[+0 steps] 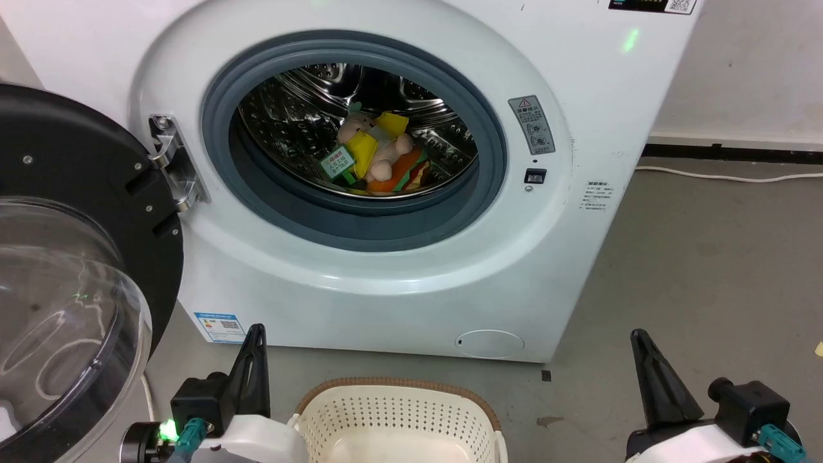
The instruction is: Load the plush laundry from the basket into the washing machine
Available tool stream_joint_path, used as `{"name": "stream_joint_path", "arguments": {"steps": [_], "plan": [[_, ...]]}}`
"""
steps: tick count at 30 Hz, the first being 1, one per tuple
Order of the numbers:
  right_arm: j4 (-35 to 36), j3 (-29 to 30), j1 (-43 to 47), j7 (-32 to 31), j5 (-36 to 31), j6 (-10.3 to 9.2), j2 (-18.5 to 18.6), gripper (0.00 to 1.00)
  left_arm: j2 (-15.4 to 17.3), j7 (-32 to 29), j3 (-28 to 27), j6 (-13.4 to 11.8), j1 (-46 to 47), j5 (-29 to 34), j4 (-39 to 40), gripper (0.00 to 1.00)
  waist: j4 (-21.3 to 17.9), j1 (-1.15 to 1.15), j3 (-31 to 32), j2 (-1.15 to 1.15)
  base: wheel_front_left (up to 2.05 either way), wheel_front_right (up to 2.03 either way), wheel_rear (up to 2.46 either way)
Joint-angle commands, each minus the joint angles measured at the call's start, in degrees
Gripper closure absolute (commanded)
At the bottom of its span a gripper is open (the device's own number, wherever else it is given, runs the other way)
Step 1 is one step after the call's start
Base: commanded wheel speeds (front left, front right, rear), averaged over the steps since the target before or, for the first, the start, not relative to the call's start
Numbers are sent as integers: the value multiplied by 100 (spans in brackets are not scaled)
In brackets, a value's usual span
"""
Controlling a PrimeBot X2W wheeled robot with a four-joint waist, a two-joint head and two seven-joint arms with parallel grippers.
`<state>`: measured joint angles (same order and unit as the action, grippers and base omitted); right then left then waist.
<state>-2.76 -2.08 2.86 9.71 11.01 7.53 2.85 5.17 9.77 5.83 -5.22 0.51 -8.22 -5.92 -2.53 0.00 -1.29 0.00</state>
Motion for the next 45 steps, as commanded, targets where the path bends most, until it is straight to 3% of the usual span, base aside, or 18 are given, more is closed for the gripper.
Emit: {"name": "stream_joint_path", "arguments": {"steps": [1, 45], "plan": [[43, 22, -88, -15, -69, -1, 1, 100, -9, -25, -39, 42, -18, 57, 42, 100, 3, 0, 1, 0, 0, 0, 0], [169, 123, -195, -532, -627, -3, 2, 100, -128, -540, -333, 302, -36, 471, 339, 100, 138, 0, 70, 0, 0, 0, 0]]}}
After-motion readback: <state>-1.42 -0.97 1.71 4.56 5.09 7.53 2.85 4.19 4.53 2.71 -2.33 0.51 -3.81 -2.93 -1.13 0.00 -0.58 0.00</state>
